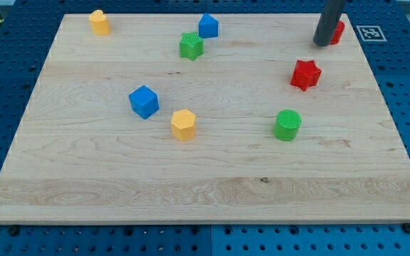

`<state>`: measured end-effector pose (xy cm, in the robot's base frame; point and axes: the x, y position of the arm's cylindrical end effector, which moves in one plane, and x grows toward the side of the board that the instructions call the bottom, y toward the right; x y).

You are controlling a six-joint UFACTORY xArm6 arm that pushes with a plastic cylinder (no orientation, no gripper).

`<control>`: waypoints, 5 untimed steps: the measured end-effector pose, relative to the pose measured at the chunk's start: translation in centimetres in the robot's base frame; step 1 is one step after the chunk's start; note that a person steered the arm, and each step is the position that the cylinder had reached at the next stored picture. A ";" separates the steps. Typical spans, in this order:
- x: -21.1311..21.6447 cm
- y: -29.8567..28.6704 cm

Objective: Push the red circle to the top right

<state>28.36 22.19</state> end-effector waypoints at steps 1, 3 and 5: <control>2.6 -0.1; 2.9 1.1; 1.8 5.2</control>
<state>30.13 27.37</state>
